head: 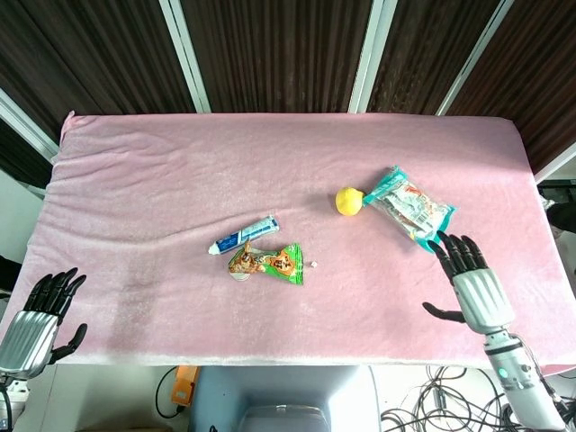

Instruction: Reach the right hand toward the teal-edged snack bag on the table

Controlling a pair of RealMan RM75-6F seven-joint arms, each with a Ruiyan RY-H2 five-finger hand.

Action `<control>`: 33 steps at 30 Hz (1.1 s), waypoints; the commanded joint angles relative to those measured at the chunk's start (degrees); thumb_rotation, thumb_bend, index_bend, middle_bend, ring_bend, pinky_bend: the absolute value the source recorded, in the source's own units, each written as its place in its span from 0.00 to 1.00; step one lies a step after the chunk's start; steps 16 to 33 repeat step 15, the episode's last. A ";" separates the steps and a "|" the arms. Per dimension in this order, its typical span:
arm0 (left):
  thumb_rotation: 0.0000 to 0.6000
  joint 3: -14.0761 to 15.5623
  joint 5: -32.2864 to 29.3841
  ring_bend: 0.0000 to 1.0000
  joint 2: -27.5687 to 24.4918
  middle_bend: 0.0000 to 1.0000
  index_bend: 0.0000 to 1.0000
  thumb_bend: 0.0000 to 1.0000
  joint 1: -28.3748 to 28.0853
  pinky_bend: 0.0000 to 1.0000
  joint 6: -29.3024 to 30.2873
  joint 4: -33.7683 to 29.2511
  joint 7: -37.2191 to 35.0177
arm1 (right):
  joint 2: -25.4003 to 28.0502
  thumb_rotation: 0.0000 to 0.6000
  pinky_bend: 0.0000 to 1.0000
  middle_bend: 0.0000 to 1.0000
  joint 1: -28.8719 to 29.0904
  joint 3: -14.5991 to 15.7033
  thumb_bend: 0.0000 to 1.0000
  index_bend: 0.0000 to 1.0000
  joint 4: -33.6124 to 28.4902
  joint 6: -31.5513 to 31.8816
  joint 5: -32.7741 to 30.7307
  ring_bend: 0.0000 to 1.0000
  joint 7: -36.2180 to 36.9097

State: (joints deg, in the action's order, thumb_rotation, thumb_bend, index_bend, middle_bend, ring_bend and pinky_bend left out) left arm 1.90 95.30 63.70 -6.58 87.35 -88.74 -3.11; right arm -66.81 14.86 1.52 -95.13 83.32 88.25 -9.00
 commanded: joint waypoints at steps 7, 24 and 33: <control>1.00 -0.33 -0.90 0.00 0.78 0.00 0.00 0.40 -0.36 0.04 -1.19 -0.22 2.02 | -2.10 1.00 0.00 0.00 -5.58 2.70 0.25 0.00 5.69 2.77 1.66 0.00 -2.32; 1.00 -0.28 -0.77 0.00 1.01 0.00 0.00 0.40 -0.46 0.04 -1.36 -0.45 2.81 | -1.45 1.00 0.00 0.00 -5.85 2.18 0.25 0.00 5.10 0.74 1.06 0.00 -2.33; 1.00 -0.28 -0.77 0.00 1.01 0.00 0.00 0.40 -0.46 0.04 -1.36 -0.45 2.81 | -1.45 1.00 0.00 0.00 -5.85 2.18 0.25 0.00 5.10 0.74 1.06 0.00 -2.33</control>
